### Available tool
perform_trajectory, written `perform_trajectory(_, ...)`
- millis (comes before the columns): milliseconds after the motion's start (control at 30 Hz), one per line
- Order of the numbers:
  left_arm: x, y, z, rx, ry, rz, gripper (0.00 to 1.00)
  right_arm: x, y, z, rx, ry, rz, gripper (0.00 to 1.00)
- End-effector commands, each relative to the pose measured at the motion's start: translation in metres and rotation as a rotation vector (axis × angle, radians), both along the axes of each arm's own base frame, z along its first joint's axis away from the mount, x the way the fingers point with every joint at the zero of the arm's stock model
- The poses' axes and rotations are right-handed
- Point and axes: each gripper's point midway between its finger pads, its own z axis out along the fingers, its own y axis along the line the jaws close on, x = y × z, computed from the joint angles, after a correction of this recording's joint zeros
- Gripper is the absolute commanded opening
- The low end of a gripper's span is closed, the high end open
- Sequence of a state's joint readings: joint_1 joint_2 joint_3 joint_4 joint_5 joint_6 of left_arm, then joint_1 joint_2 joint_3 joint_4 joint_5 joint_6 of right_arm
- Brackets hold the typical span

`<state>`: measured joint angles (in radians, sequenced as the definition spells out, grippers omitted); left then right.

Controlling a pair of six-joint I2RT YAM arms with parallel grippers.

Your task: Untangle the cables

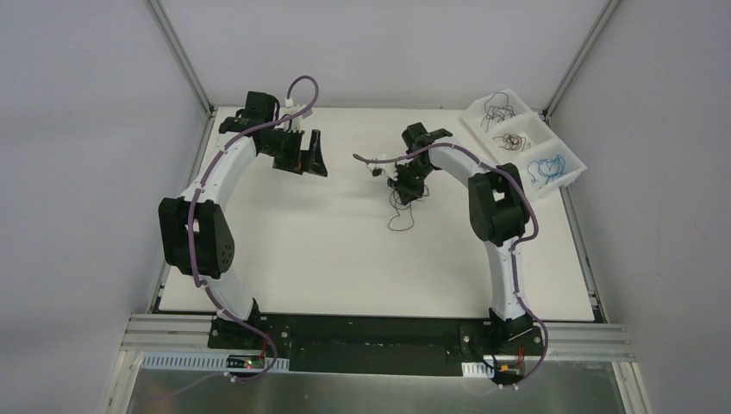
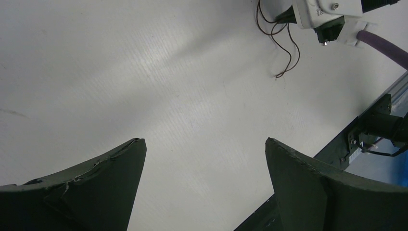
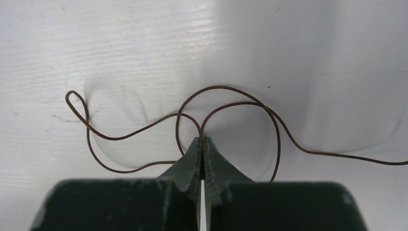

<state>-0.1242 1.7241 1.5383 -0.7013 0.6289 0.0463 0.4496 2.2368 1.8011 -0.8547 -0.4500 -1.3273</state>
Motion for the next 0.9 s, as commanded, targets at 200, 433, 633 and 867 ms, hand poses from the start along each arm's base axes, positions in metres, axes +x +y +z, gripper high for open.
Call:
perform_trajectory(200, -0.006, 0.000, 0.015, -0.021, -0.029, -0.033, 0.99, -0.003, 0.003, 0.120, 0.214, 0.006, -0.258, 0.00)
perform_trajectory(433, -0.006, 0.000, 0.016, -0.026, -0.036, -0.041, 0.99, 0.012, -0.020, 0.168, 0.288, 0.001, -0.391, 0.00)
perform_trajectory(633, -0.005, 0.000, 0.016, -0.031, -0.034, -0.042, 0.99, 0.025, -0.041, 0.187, 0.309, -0.016, -0.483, 0.00)
perform_trajectory(867, -0.005, 0.000, 0.015, -0.034, -0.028, -0.040, 0.99, 0.022, -0.059, 0.127, 0.153, 0.103, -0.533, 0.00)
